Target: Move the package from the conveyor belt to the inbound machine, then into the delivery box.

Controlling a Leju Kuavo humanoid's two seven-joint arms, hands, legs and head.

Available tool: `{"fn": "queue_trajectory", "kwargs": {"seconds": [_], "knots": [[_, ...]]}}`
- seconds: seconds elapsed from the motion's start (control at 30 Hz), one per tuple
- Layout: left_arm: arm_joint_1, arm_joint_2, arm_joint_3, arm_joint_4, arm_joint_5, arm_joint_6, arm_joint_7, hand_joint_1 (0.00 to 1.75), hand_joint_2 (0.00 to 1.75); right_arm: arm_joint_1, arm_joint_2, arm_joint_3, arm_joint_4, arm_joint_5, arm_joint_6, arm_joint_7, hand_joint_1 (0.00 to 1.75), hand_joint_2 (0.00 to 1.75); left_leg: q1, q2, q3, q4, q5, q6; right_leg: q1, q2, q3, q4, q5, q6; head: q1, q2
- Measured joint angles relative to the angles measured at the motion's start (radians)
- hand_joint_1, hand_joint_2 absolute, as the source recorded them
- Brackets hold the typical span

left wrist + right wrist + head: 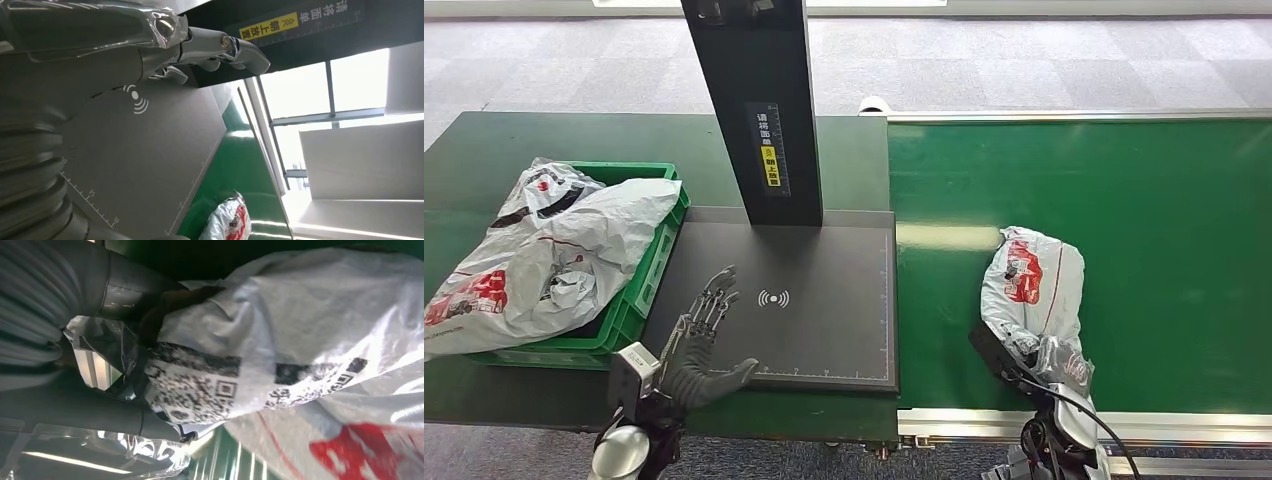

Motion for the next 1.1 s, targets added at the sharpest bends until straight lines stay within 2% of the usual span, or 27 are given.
{"fn": "queue_trajectory", "kwargs": {"seconds": [0.07,0.23,0.37,0.6,0.73,0.83,1.1], "knots": [[0.014,0.000,0.006,-0.016,0.002,0.003,-0.004,0.00,1.75,0.015,0.005,-0.001,-0.048,-0.027,-0.063,-0.055,1.75,1.75,0.000,0.000,-0.001,0.000,0.000,0.000,0.000,0.000,-0.001,0.000,0.000,0.000,0.000,0.000],[0.032,0.000,0.013,-0.040,0.002,-0.004,-0.027,0.00,1.75,0.055,0.028,-0.001,-0.218,-0.091,-0.238,-0.258,1.75,1.75,0.000,0.000,-0.003,0.000,0.000,0.000,0.000,0.000,-0.004,0.000,0.000,0.000,0.000,0.000],[0.033,0.000,0.015,-0.041,0.000,-0.008,-0.034,0.00,1.75,0.097,0.051,-0.001,-0.355,-0.091,-0.348,-0.325,1.75,1.75,0.000,0.000,-0.004,0.000,0.000,0.000,0.000,0.000,-0.005,0.000,0.000,0.000,0.000,0.000],[0.025,-0.001,0.015,-0.039,0.001,-0.002,-0.049,0.00,1.75,0.155,0.083,-0.003,-0.514,-0.171,-0.484,-0.460,1.75,1.75,0.000,0.000,-0.004,0.000,0.000,0.000,0.000,0.000,-0.005,0.000,0.000,0.000,0.000,0.000],[0.016,-0.001,0.015,-0.035,0.013,0.012,-0.063,0.00,1.75,0.167,0.096,0.015,-0.554,-0.187,-0.480,-0.517,1.75,1.75,0.000,0.001,-0.004,0.000,0.000,0.000,0.000,0.000,-0.005,0.000,0.000,0.000,0.000,0.000],[0.009,-0.001,0.014,-0.030,0.020,0.016,-0.069,0.00,1.75,0.166,0.100,0.059,-0.556,-0.178,-0.442,-0.536,1.75,1.75,0.000,0.001,-0.004,0.000,0.000,0.000,0.000,0.000,-0.005,0.000,0.000,0.000,0.000,0.000],[-0.019,-0.001,-0.001,-0.008,0.028,0.024,-0.072,0.00,1.75,0.107,0.096,0.264,-0.472,-0.175,-0.348,-0.551,1.75,1.75,0.000,0.001,-0.004,0.000,0.000,0.000,0.000,0.000,-0.005,0.000,0.000,0.000,0.000,0.000]]}}
